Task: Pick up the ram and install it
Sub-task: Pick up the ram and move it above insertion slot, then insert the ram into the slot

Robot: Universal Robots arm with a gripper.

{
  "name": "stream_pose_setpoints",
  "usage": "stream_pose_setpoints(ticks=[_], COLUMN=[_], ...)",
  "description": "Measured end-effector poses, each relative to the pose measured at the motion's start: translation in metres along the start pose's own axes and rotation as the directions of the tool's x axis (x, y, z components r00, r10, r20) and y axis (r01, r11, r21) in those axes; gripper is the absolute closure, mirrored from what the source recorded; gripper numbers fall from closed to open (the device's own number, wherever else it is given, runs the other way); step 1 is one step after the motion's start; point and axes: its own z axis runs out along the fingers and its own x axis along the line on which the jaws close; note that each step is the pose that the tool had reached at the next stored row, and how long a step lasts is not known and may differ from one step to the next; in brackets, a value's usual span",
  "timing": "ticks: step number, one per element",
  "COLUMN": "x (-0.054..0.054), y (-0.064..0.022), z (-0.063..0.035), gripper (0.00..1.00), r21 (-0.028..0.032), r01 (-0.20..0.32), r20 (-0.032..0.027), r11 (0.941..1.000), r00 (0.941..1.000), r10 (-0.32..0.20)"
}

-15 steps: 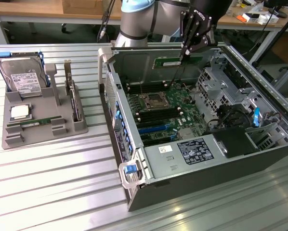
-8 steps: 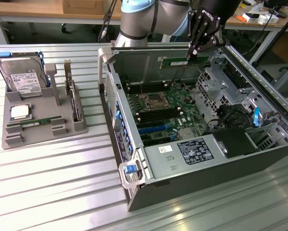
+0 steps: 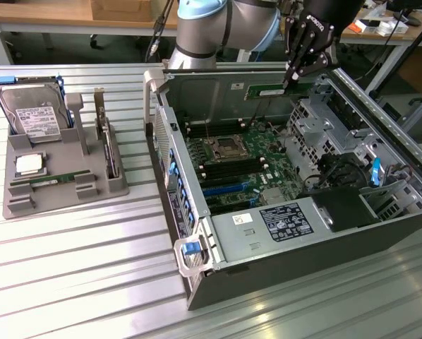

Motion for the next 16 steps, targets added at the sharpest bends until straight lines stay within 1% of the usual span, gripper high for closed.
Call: stream_pose_setpoints(ticks=[2, 3, 12, 16], x=[0.0001, 0.0001, 0.0002, 0.0003], y=[-0.0075, -0.0091, -0.0091, -0.0073], z=[-0.0003, -0.0003, -0.0003, 0.0037], gripper=[0.87, 0.87, 0.87, 0.87], r21=[0.0, 0.0, 0.0, 0.0], r01=[0.0, 0.0, 0.0, 0.0], r20=[0.0, 0.0, 0.0, 0.0001], r11=[1.0, 1.0, 1.0, 1.0], r00=[1.0, 1.0, 1.0, 1.0], r10=[0.0, 0.0, 0.0, 0.0])
